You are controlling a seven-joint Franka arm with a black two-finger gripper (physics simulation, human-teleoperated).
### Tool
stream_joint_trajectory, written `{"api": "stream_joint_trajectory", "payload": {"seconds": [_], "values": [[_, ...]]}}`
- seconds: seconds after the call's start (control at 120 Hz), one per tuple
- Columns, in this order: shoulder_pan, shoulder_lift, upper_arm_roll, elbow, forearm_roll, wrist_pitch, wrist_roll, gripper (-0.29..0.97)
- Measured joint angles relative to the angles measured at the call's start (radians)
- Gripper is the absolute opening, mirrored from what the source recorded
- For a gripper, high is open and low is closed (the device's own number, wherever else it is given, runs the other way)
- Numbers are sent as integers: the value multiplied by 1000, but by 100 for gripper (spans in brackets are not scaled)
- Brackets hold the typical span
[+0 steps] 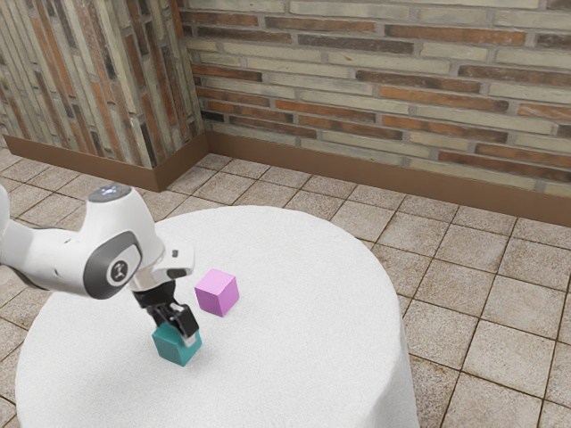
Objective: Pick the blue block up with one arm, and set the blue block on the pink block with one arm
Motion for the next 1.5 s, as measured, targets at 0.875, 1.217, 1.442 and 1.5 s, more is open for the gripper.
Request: {"api": "stream_joint_trajectory", "payload": {"seconds": [0.875, 1.217, 1.442, 1.5], "values": [[10, 36, -9, 12, 2, 11, -69, 38], [5, 23, -3, 39, 17, 10, -101, 28], [-25, 6, 26, 118, 5, -119, -119, 25], [-22, -4, 33, 137, -1, -170, -123, 25]]}}
